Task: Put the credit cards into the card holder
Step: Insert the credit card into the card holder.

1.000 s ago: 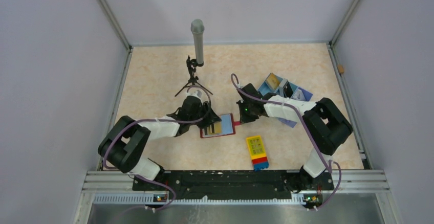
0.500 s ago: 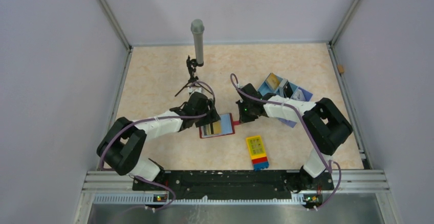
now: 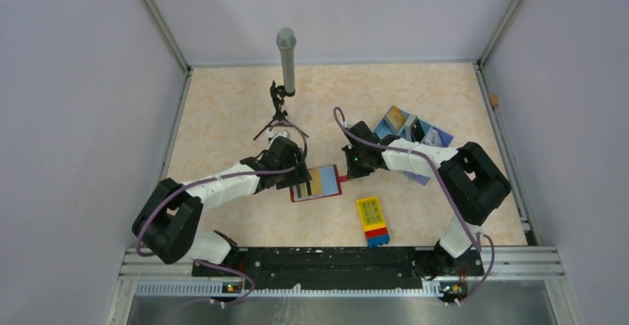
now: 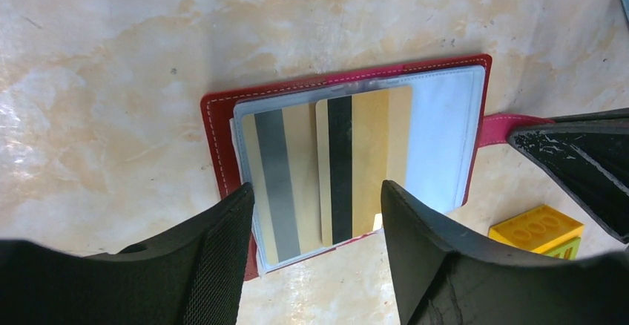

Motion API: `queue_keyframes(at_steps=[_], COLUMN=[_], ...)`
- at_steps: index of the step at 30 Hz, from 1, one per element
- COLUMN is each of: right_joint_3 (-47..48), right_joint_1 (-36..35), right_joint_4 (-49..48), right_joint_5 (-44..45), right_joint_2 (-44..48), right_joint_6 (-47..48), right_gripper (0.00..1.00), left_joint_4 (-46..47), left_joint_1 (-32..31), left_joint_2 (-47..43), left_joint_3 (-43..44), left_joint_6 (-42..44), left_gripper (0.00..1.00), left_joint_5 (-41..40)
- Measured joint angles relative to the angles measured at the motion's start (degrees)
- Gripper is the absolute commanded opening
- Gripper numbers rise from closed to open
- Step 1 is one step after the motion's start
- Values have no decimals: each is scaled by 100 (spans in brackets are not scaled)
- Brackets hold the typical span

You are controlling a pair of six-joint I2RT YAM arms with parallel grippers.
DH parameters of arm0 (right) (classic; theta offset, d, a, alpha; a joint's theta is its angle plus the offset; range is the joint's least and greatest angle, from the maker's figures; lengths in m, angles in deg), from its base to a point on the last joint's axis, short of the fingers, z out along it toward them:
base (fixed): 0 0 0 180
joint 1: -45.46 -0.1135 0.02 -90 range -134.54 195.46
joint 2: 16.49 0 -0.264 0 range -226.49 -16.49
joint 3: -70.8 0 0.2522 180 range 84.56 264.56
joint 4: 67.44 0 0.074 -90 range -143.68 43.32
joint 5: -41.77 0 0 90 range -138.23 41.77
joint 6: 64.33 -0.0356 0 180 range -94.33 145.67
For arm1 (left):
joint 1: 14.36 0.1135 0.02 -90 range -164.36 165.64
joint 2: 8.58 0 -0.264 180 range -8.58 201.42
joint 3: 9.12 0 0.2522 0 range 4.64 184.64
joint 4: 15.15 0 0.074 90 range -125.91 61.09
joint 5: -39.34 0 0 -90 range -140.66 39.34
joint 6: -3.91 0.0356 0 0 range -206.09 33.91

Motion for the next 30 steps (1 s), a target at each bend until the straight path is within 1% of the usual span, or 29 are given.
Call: queue_keyframes(at_steps=[9, 18, 30], right_joint_3=[0, 0, 0], right_joint_1=[0, 0, 0], right_joint_4=[0, 0, 2], right_joint_5=[13, 13, 13], right_joint_2=[0, 0, 0], right_joint_6=[0, 4, 4], right_gripper=[0, 0, 0], left_joint_4=[343, 380, 793], left_joint_1=[-13, -149, -173], left_joint_2=[68, 90, 363], left_joint_3=[-120, -120, -118], left_joint_6=[-181, -247, -413], left_gripper=[57, 57, 55], left_joint_5=[452, 315, 710])
